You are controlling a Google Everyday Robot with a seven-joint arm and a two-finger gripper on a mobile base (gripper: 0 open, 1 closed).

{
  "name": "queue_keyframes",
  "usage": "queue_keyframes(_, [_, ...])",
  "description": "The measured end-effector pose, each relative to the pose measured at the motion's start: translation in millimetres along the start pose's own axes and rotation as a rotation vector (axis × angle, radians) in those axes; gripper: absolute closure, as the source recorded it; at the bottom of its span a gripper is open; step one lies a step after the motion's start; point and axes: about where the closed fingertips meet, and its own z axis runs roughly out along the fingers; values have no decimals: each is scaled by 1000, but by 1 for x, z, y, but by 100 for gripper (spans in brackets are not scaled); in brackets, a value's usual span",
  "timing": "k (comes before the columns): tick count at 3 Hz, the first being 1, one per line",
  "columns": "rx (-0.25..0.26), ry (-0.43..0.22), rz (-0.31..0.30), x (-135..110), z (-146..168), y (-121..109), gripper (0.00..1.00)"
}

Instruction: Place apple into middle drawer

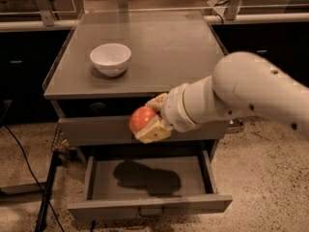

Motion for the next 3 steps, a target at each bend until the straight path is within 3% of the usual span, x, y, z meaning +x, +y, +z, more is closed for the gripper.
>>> queue_keyframes(1, [51, -10, -1, 1, 5, -8, 100])
queue_keyframes(2, [42, -9, -1, 3, 9, -8, 100])
queue_keyframes(3, [-12, -1, 22, 31, 29, -4, 100])
